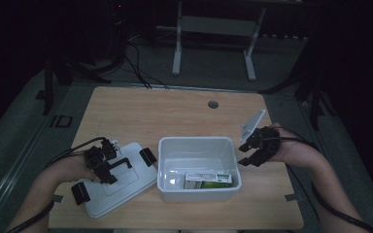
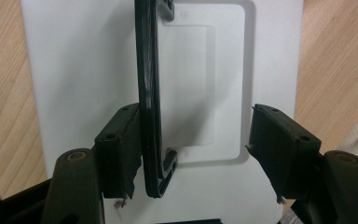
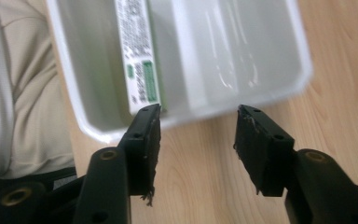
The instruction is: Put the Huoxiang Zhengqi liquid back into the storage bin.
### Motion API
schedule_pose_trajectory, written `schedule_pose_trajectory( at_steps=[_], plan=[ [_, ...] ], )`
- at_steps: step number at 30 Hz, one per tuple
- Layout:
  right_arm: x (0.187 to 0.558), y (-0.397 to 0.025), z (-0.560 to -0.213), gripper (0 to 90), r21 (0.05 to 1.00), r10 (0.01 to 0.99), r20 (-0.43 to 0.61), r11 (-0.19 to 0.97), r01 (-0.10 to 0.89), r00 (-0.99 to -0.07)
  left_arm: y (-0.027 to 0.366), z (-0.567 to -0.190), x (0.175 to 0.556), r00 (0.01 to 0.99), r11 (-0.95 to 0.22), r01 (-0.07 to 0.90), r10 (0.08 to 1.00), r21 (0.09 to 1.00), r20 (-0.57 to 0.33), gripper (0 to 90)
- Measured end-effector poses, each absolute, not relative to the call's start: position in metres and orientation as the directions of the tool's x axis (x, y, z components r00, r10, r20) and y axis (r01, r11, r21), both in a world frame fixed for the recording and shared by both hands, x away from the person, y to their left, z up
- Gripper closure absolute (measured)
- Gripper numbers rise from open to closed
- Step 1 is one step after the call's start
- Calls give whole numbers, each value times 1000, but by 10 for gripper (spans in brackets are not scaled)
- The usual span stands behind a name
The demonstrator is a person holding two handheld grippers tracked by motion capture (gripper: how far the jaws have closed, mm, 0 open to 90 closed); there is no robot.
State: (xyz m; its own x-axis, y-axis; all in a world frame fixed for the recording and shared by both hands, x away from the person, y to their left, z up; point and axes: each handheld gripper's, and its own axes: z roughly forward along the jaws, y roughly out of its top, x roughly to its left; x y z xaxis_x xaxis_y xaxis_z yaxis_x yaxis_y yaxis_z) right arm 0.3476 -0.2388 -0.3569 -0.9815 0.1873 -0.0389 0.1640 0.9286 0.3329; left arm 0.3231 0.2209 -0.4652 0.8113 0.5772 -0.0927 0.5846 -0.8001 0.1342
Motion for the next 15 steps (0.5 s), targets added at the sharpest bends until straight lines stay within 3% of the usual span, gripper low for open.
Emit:
schedule_pose_trajectory(
  at_steps=[8, 15],
  plan=[
    [360, -274, -373, 411, 334, 292, -31, 904, 265, -956, 222, -468, 325, 801, -790, 599, 594, 129, -74, 357],
    [373, -294, -405, 268, 342, 380, -17, 871, 351, -925, 222, -468, 325, 801, -789, 598, 595, 141, -72, 358]
  ],
)
